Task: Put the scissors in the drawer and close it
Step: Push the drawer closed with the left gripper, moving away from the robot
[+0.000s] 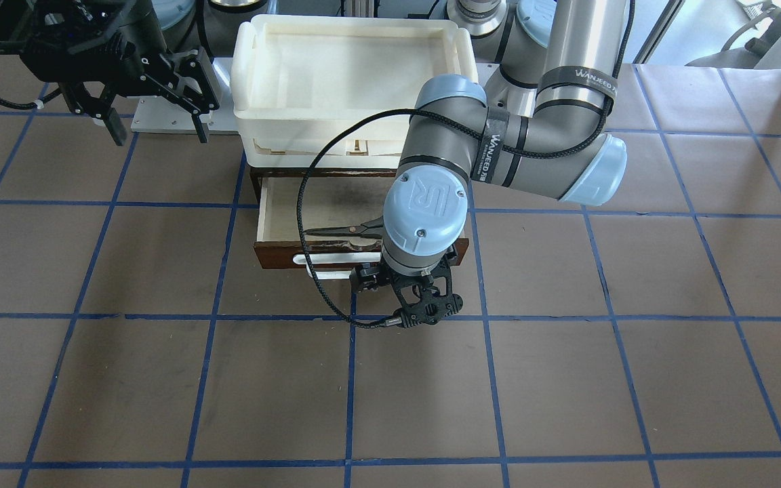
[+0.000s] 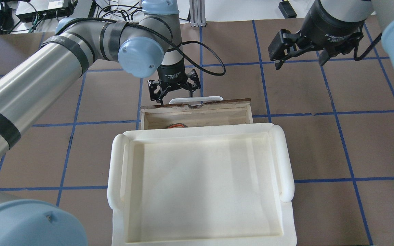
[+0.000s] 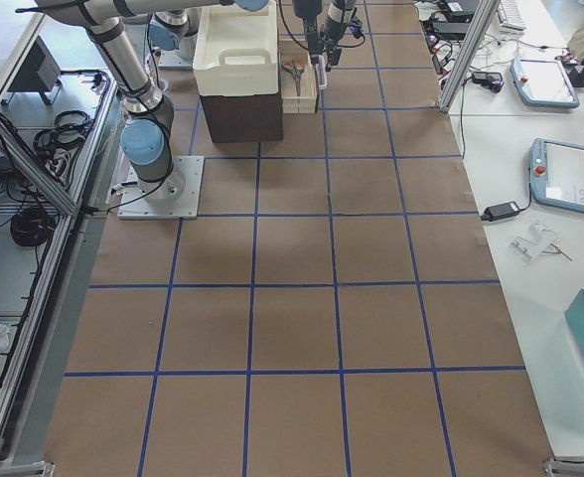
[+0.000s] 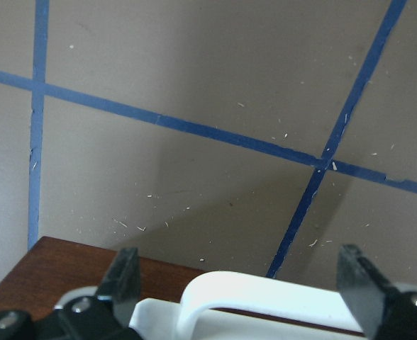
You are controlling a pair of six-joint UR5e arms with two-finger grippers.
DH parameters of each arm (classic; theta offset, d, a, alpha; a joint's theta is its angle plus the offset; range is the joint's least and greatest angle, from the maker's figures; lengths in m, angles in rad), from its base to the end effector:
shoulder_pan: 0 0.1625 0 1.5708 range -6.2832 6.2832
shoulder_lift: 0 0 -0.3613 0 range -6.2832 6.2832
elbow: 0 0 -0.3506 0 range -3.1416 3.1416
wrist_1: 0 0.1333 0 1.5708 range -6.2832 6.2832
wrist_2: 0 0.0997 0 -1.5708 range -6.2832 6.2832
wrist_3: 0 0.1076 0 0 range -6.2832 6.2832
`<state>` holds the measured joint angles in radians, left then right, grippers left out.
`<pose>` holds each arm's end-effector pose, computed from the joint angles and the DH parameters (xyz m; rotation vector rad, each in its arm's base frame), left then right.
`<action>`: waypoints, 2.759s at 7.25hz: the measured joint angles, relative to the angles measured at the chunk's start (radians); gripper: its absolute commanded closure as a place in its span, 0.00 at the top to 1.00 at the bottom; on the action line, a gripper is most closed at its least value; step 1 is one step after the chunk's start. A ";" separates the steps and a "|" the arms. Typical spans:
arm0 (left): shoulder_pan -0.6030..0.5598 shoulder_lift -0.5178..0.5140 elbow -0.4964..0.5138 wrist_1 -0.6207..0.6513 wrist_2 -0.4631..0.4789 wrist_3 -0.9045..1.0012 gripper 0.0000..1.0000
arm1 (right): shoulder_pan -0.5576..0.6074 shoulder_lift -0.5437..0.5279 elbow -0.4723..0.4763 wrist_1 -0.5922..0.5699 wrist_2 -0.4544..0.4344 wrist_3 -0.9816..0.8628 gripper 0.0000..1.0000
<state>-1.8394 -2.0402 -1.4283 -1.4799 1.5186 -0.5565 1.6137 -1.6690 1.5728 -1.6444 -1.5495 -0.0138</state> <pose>-0.2845 -0.5101 0.2444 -0.4502 3.0398 0.3659 0.1539 -0.4238 0.4666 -0.0909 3.1054 -0.2639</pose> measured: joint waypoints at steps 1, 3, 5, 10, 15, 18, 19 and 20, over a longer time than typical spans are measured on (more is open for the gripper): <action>-0.001 0.000 -0.003 -0.018 0.000 -0.005 1.00 | 0.000 0.000 0.000 0.000 0.000 0.000 1.00; -0.002 0.003 -0.007 -0.050 -0.005 -0.008 1.00 | 0.000 0.000 0.000 0.000 0.000 0.000 1.00; -0.002 0.002 -0.003 -0.052 -0.015 -0.008 1.00 | 0.000 0.000 0.000 0.000 -0.001 0.000 1.00; 0.002 0.006 -0.004 -0.019 -0.009 -0.009 1.00 | 0.000 0.000 0.000 0.000 -0.001 0.000 1.00; -0.001 0.010 -0.009 -0.096 -0.015 -0.009 1.00 | 0.000 0.000 0.000 0.000 -0.002 0.000 1.00; -0.004 0.012 -0.009 -0.155 -0.014 -0.009 1.00 | 0.000 0.000 0.001 0.000 -0.001 0.000 1.00; -0.005 0.011 -0.009 -0.172 -0.015 -0.009 1.00 | 0.000 0.000 0.001 0.000 -0.001 0.000 1.00; -0.005 0.011 -0.011 -0.188 -0.016 -0.009 1.00 | 0.000 0.000 0.001 0.000 -0.001 -0.001 1.00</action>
<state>-1.8447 -2.0289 -1.4396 -1.6682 1.5031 -0.5657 1.6137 -1.6689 1.5735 -1.6444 -1.5509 -0.0145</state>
